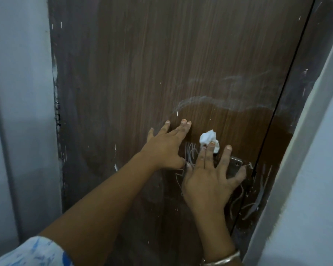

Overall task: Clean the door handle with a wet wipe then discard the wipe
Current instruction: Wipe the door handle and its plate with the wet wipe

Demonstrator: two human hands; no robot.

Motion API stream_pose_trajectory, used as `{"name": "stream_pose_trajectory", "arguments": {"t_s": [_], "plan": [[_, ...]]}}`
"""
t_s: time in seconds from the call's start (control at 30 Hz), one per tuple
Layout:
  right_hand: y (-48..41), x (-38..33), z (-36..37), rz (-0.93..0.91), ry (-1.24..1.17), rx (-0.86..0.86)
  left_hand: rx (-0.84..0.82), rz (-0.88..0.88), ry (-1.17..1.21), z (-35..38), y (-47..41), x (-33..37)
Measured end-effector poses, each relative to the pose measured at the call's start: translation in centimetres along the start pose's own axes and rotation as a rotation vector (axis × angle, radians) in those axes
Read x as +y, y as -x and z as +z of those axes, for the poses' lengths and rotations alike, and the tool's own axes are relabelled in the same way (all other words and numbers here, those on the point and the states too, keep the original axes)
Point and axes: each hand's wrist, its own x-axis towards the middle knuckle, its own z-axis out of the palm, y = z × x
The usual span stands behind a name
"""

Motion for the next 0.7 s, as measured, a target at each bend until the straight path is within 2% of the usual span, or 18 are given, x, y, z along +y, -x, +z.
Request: {"name": "stream_pose_trajectory", "arguments": {"t_s": [0.13,0.3,0.37,0.47,0.6,0.7], "plan": [[0.2,-0.5,-0.2,0.056,-0.022,0.04,-0.02,-0.009,0.014,-0.6,-0.1,0.2],[-0.7,-2.4,0.6,-0.055,0.002,-0.049,0.069,-0.013,-0.085,-0.9,-0.3,1.4],[-0.6,-2.4,0.7,-0.034,0.008,-0.028,0.091,-0.009,-0.09,-1.0,-0.4,1.5],[-0.2,-2.5,0.5,0.008,-0.011,-0.003,0.045,-0.01,-0.06,-1.5,-0.7,1.0],[-0.9,-4.1,0.5,-0.109,-0.036,-0.007,0.047,-0.008,-0.017,-1.9,-0.6,0.9],[-0.9,-4.1,0.6,-0.093,-0.021,0.002,0.032,-0.021,-0.021,-2.1,-0.5,1.0]]}}
